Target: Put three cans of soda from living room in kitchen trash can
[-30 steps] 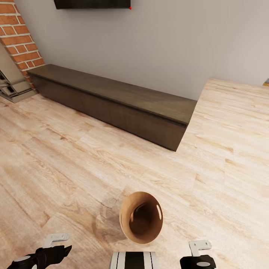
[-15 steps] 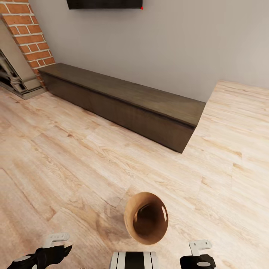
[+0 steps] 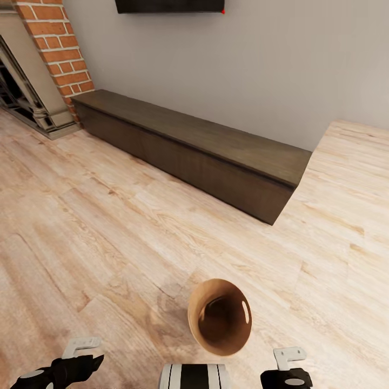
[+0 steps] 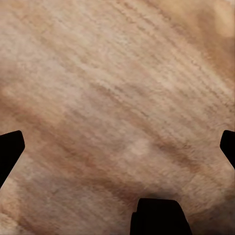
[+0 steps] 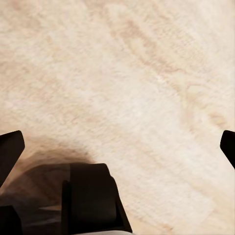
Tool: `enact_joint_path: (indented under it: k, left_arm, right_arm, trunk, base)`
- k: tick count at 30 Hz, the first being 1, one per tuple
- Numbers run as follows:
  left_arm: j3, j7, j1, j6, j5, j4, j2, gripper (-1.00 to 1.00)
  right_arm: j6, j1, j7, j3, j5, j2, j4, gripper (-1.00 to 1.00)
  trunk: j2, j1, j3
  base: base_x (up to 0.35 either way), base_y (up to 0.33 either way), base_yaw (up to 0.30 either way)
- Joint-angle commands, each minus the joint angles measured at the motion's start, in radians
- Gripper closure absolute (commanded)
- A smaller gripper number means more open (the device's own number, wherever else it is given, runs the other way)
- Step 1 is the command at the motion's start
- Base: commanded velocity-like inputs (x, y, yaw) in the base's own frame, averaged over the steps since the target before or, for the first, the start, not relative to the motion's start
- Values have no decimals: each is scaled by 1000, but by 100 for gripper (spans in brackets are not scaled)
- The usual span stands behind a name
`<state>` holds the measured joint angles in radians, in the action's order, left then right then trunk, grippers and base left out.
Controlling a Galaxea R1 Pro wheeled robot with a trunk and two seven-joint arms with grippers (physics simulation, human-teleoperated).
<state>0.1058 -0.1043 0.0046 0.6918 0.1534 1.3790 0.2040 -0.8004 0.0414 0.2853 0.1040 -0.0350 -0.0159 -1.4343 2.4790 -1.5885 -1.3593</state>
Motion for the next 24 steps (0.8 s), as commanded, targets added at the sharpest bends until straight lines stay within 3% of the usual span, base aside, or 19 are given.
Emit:
enact_joint_path:
  k: [1, 7, 8, 17, 20, 24]
  left_arm:
    - [0, 0, 0, 0, 0, 0, 0, -100]
    - [3, 0, 0, 0, 1, 0, 0, -100]
    - [4, 0, 0, 0, 1, 0, 0, -100]
    - [5, -1, -1, -8, 3, -4, 0, -100]
    - [6, -1, 0, -12, 6, -8, 0, -100]
    - [6, 0, 0, -15, 8, -9, -1, -100]
  right_arm:
    - [-1, 0, 0, -1, 0, 0, 0, -100]
    - [-40, 0, -2, -4, 5, 2, -14, -100]
    - [-51, 0, -3, 0, 6, 4, -81, -100]
    - [-44, 1, -13, 6, 7, -3, -135, -100]
    - [-47, -5, -89, 7, 7, -5, -139, -100]
    - [-45, -10, -134, 6, 6, -3, -140, -100]
  trunk:
    - [0, 0, 0]
    - [0, 0, 0]
    - [0, 0, 0]
    - [0, 0, 0]
    - [0, 0, 0]
    - [0, 0, 0]
  base:
    - [0, 0, 4]
    - [0, 0, 1]
    - [0, 0, 0]
    - [0, 0, 0]
    - [0, 0, 0]
    - [0, 0, 0]
